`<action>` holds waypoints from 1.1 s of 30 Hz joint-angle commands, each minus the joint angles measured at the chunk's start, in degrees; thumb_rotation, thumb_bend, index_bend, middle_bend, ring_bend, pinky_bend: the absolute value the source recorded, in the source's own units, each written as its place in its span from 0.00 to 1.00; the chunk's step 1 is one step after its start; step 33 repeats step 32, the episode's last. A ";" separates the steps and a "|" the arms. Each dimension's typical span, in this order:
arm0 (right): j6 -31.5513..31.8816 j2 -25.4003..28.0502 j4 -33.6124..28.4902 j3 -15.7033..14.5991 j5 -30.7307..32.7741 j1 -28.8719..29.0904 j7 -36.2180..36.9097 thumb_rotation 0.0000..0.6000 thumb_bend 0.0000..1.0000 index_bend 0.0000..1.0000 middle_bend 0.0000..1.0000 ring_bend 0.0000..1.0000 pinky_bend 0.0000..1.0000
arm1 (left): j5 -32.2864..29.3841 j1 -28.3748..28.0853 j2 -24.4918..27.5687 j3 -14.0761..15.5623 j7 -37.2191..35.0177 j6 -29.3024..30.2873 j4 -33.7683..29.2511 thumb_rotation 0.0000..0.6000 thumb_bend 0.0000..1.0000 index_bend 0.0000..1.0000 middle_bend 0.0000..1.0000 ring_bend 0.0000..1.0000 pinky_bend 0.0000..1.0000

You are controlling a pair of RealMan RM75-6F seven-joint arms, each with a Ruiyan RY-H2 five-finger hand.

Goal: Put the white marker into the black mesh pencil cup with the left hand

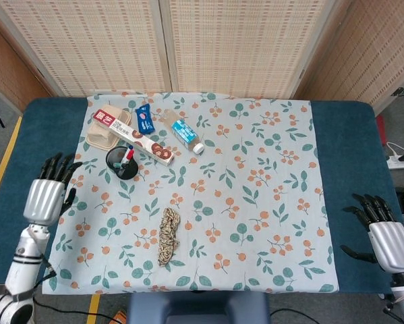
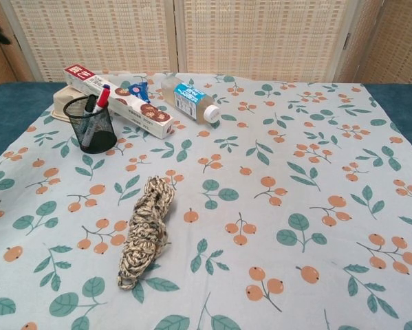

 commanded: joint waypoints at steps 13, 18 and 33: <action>0.67 -0.07 -0.21 -0.69 -1.72 -0.05 -0.60 1.00 0.00 0.28 0.09 0.04 0.00 | -5.49 12.19 0.81 4.87 -7.95 3.32 7.27 1.00 0.42 0.18 0.03 0.00 0.08; 0.38 -0.33 -0.16 -0.72 -1.55 0.08 -1.19 1.00 0.00 0.28 0.09 0.04 0.00 | -5.32 12.26 0.40 4.04 -7.55 3.11 7.98 1.00 0.42 0.18 0.04 0.00 0.08; 0.20 -0.34 0.10 -0.63 -0.83 0.14 -1.13 1.00 0.00 0.28 0.09 0.04 0.00 | -4.49 12.21 0.31 4.17 -5.62 0.26 7.36 1.00 0.42 0.16 0.03 0.00 0.08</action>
